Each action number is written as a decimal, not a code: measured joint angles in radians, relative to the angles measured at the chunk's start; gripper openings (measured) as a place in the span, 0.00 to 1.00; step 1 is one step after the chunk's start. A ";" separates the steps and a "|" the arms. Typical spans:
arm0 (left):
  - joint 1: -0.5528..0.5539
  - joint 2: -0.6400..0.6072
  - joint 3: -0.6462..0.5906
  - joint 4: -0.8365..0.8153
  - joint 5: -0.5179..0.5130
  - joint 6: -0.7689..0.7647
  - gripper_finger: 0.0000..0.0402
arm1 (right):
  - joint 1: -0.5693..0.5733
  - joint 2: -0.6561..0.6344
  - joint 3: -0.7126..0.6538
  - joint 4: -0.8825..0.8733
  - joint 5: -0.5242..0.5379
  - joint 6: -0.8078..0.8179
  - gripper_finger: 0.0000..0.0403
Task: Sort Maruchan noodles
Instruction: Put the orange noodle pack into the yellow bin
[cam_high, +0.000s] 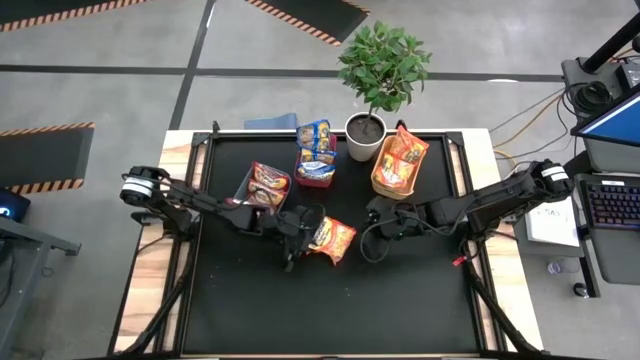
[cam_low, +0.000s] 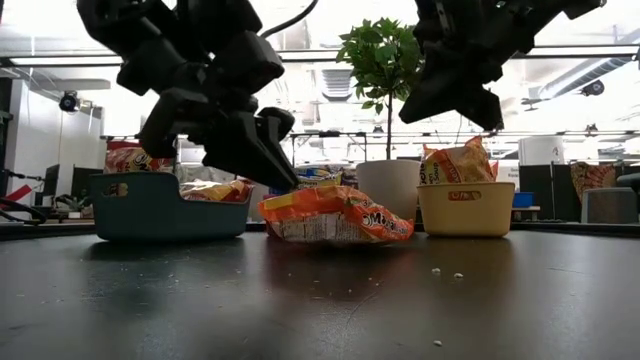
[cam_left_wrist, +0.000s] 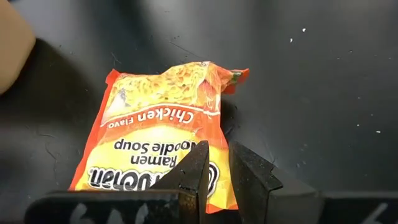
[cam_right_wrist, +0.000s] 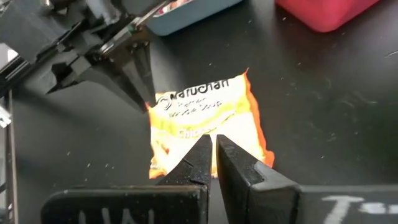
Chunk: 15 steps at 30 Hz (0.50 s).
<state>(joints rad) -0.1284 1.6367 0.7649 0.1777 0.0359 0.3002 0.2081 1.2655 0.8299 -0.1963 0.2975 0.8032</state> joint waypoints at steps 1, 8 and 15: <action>0.000 0.000 -0.008 0.013 0.000 -0.004 0.11 | 0.000 0.000 0.000 0.000 0.009 0.000 0.03; 0.000 0.001 -0.049 0.094 -0.001 -0.007 0.11 | -0.001 0.000 -0.012 0.000 0.021 0.015 0.03; 0.001 0.001 -0.080 0.158 -0.022 -0.022 0.11 | -0.001 0.001 -0.045 0.000 0.024 0.092 0.12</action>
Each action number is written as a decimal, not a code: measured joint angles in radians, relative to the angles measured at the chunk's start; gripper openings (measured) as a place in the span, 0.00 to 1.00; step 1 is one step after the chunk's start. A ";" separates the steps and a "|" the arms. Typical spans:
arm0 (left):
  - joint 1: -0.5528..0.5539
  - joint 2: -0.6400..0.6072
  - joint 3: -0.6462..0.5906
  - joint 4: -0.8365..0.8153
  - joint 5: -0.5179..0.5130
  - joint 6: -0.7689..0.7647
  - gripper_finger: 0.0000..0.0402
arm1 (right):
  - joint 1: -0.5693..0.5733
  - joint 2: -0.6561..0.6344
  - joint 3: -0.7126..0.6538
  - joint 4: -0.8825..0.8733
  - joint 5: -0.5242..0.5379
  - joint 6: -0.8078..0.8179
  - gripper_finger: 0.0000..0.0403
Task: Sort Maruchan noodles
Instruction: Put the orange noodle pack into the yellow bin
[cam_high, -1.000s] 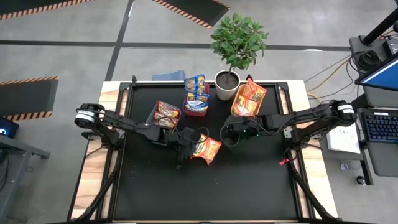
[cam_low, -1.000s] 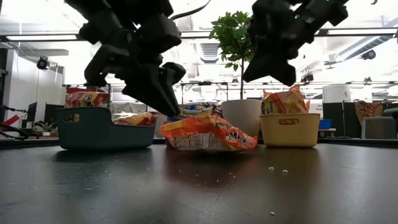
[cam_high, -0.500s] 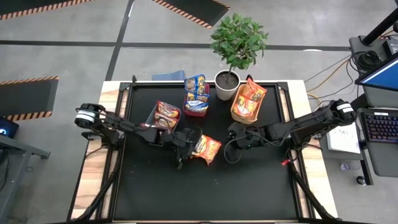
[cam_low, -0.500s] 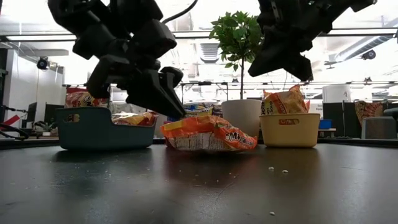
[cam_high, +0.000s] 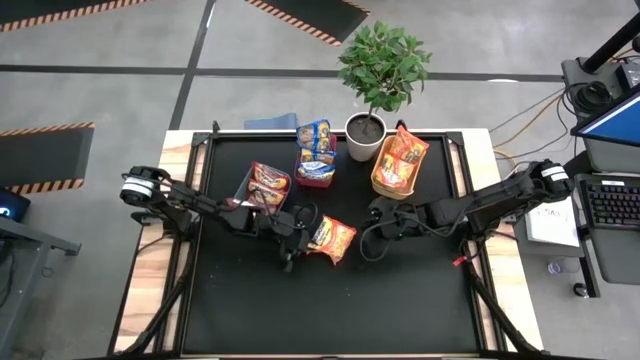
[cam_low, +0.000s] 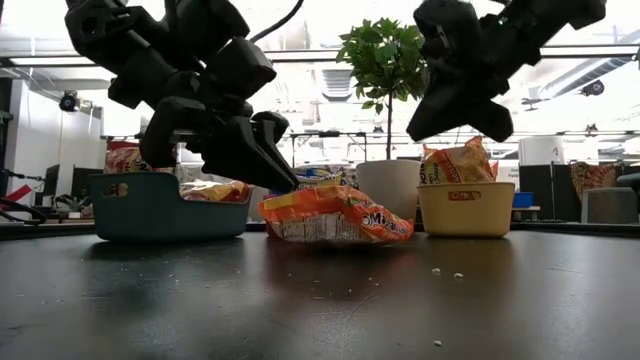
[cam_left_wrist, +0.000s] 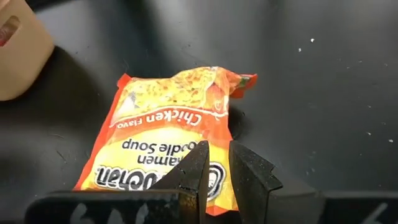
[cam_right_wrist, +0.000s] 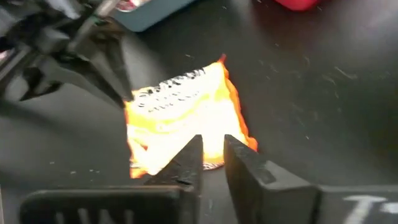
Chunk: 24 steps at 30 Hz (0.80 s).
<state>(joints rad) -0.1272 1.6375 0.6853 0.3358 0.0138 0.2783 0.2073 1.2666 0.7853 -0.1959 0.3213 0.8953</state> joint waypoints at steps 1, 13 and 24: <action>0.000 0.000 0.000 0.004 -0.002 0.000 0.11 | 0.000 0.007 -0.006 0.000 0.008 0.019 0.15; 0.000 0.060 0.001 0.053 -0.004 -0.011 0.11 | 0.001 0.167 -0.016 0.015 0.016 0.188 0.59; 0.009 0.079 0.006 0.027 -0.004 -0.042 0.11 | -0.020 0.194 -0.015 0.036 0.012 0.231 0.85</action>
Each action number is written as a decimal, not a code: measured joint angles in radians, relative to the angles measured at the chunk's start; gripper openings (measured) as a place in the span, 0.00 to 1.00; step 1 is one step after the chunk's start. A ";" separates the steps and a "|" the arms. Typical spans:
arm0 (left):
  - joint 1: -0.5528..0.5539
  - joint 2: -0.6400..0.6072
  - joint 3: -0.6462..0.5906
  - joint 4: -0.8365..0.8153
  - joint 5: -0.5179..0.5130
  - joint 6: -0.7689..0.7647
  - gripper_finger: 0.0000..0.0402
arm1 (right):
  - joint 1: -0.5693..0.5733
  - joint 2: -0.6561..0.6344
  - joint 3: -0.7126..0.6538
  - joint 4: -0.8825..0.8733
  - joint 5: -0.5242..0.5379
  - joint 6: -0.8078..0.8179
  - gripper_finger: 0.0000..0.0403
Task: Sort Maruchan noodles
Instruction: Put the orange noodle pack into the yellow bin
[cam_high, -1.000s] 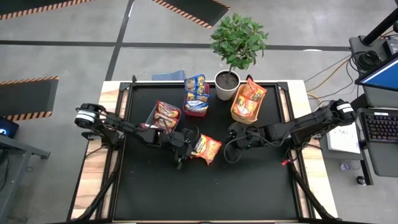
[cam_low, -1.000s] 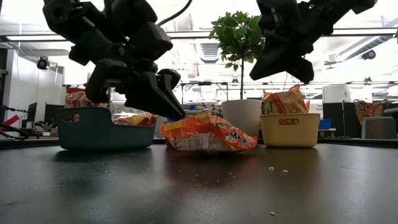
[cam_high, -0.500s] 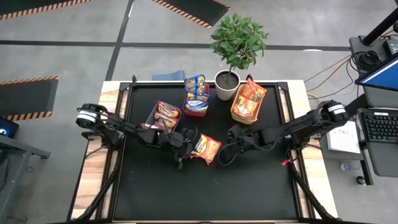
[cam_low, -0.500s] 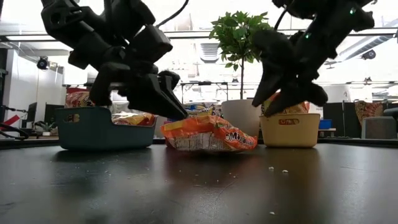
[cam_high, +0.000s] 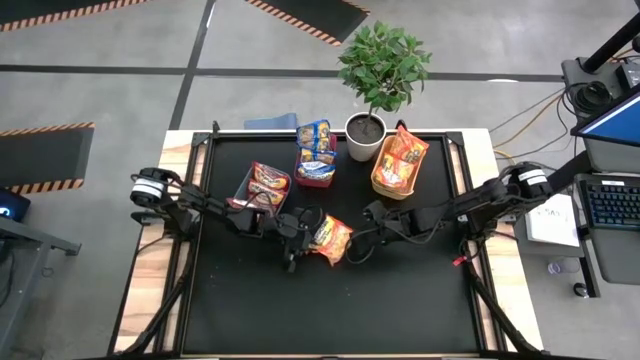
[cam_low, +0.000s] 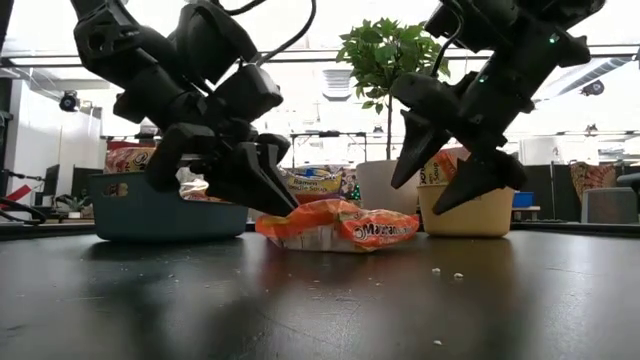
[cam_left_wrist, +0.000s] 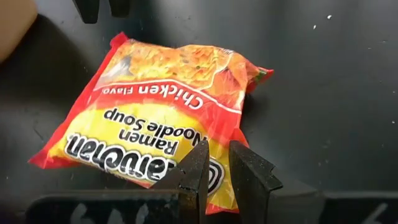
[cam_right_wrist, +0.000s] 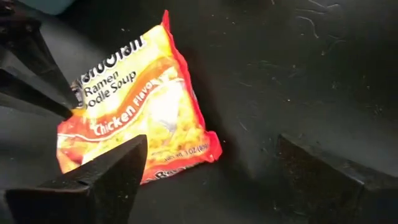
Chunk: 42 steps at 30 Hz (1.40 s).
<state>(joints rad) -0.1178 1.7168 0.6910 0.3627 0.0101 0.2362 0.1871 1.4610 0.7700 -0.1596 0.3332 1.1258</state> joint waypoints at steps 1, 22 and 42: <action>0.002 0.000 0.000 -0.004 0.000 -0.004 0.11 | 0.000 0.004 0.000 0.008 0.000 -0.001 0.86; 0.010 0.000 -0.026 -0.004 0.000 -0.021 0.11 | -0.031 0.228 0.000 0.443 -0.121 -0.139 0.89; 0.011 0.000 -0.055 0.045 -0.001 -0.037 0.11 | -0.051 0.260 0.002 0.629 -0.195 -0.183 0.67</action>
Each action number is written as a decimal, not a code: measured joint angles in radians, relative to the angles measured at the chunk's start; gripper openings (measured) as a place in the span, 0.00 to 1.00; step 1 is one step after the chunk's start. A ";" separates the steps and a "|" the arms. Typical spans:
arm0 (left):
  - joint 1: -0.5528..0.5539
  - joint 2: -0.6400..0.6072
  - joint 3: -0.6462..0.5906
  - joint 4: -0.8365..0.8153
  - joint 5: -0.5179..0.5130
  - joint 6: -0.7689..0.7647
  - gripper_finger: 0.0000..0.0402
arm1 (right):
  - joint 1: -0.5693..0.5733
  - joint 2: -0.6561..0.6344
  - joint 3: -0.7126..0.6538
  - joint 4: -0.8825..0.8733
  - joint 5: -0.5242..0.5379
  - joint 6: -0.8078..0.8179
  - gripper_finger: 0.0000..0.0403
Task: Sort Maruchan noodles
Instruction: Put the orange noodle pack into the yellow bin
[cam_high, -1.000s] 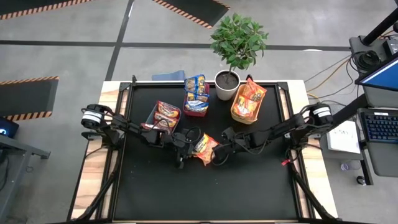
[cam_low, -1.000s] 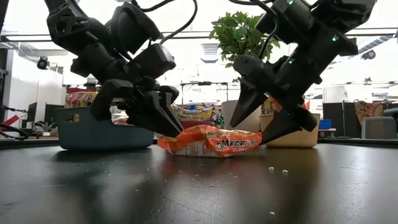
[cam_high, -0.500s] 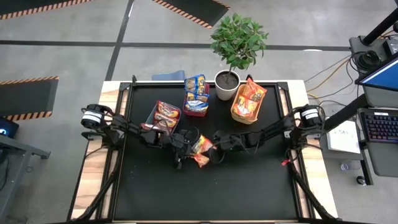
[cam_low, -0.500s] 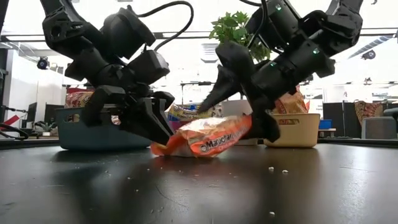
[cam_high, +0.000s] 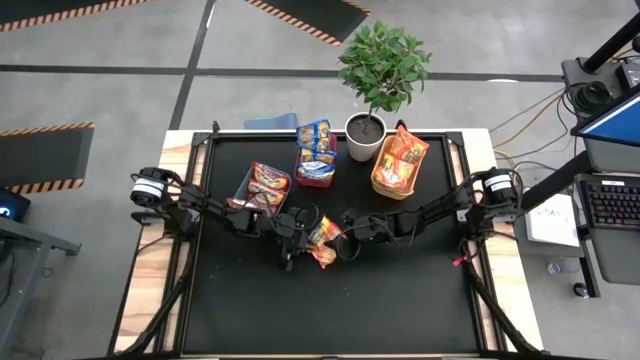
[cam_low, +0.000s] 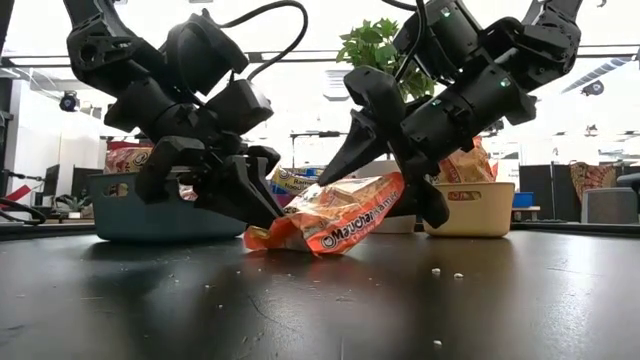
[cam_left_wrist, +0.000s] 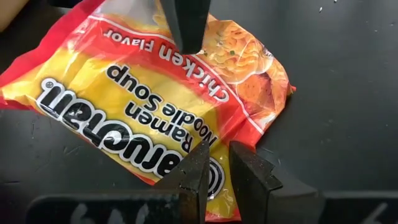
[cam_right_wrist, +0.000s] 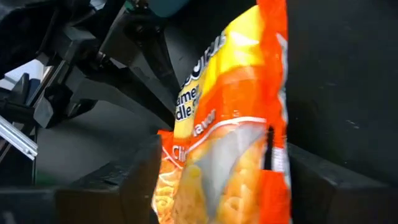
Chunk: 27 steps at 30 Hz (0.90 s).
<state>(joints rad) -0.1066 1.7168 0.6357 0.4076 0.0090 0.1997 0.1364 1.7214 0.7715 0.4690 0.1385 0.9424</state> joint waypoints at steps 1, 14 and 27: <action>0.000 0.000 0.000 0.001 0.000 0.000 0.11 | 0.000 0.000 0.000 -0.001 0.000 0.000 0.63; 0.000 -0.002 -0.001 0.011 0.002 0.000 0.11 | 0.000 -0.002 0.000 -0.016 -0.006 0.000 0.30; -0.001 -0.169 -0.005 -0.060 0.000 0.054 0.11 | 0.000 -0.111 0.000 -0.135 -0.011 -0.041 0.30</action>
<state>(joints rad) -0.1078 1.5474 0.6312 0.3478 0.0089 0.2537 0.1368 1.6105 0.7712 0.3344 0.1280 0.9015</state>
